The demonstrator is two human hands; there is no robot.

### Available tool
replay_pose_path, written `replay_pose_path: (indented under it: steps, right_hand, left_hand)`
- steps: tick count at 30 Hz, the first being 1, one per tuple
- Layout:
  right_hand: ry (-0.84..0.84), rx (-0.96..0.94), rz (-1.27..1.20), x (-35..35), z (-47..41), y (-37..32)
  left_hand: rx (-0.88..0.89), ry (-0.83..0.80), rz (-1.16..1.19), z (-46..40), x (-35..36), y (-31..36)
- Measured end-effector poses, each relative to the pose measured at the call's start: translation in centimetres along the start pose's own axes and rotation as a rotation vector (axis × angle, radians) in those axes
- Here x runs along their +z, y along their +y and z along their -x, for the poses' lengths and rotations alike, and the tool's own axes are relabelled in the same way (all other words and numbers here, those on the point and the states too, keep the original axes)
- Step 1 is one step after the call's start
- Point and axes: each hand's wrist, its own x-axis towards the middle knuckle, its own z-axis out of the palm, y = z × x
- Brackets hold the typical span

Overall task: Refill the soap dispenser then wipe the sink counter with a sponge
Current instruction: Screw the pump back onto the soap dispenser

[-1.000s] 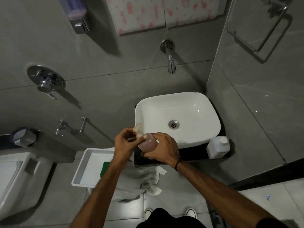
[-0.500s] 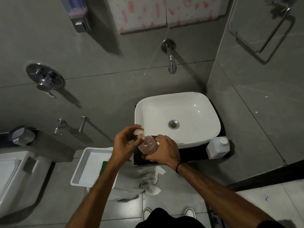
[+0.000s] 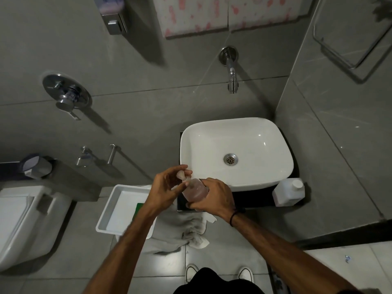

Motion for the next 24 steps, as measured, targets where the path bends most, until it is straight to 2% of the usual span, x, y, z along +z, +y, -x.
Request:
replay_pose_path:
  steps: [5, 9, 13, 17, 20, 24]
  right_hand:
    - [0.015, -0.003, 0.015, 1.3, -0.1, -0.3]
    - [0.056, -0.037, 0.056, 2.2, -0.2, -0.7]
    - [0.038, -0.008, 0.042, 3.3, -0.3, -1.1]
    - [0.033, 0.093, -0.073, 5.2, 0.0, -0.9]
    - [0.043, 0.198, -0.145, 6.8, 0.1, -0.8]
    - [-0.002, 0.257, -0.216, 9.0, -0.1, 0.6]
  left_hand:
    - [-0.043, 0.064, -0.048, 0.6, -0.3, -0.9]
    - [-0.048, 0.113, -0.232, 0.6, -1.2, -0.9]
    - [-0.034, 0.056, -0.336, 0.2, -2.2, -1.2]
    - [-0.090, 0.002, -0.239, 0.7, -2.3, -3.0]
    - [-0.163, -0.043, -0.308, 0.7, -2.2, -4.9]
    - [-0.161, -0.083, -0.408, 0.0, -2.1, -7.3]
